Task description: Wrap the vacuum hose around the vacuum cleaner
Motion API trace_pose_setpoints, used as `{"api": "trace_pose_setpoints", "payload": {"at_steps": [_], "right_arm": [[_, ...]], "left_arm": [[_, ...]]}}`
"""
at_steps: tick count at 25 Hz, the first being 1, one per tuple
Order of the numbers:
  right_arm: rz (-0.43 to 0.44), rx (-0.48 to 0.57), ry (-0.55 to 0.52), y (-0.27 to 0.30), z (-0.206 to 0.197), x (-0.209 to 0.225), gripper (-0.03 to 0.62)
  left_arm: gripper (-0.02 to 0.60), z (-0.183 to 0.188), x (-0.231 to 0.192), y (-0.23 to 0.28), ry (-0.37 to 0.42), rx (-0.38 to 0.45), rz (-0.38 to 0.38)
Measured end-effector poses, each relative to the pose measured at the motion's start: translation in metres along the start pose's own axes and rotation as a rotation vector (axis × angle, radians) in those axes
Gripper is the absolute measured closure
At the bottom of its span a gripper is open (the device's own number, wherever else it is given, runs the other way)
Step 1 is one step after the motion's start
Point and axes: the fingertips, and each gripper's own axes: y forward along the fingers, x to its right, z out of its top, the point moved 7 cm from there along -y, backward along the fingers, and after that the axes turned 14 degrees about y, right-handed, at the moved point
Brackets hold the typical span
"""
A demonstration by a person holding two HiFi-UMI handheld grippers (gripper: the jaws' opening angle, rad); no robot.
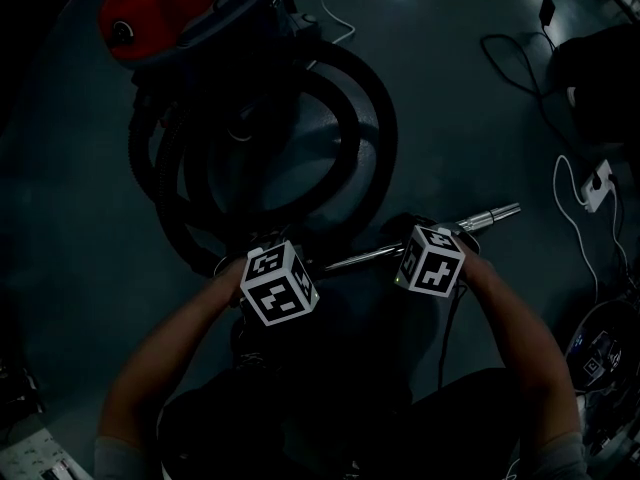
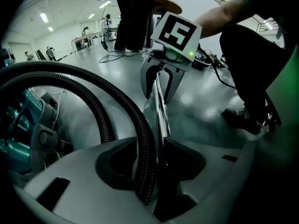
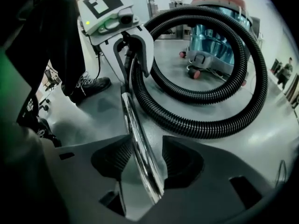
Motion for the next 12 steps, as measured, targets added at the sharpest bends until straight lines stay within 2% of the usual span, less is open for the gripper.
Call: {"api": "trace_pose_setpoints", "payload": {"at_steps": [1,4,7,9,12], "right_arm": [[-0.004,0.000,0.022,-0.001,0.001,0.000,0.398],[0.003,0.032,0.097,-0.004,0.006,0.001,0.546],[0.034,0.062,0.151,-0.006,0.009,0.001,0.549],[0.031,0.073,0.166,-0.006,0.012,0.002,0.549],[-0.044,0.046,0.161,-0.005,0.011,0.004,0.586]], "left_arm": [[0.397,0.001,-0.001,-0.002,-0.011,0.008,0.009],[0.415,0.002,-0.005,-0.003,-0.052,0.018,0.024],[0.496,0.001,-0.010,-0.004,-0.075,0.021,0.060],[0.574,0.000,-0.012,-0.005,-0.079,0.030,0.085],[0.575,0.000,-0.014,-0.010,-0.095,0.055,0.104]]}}
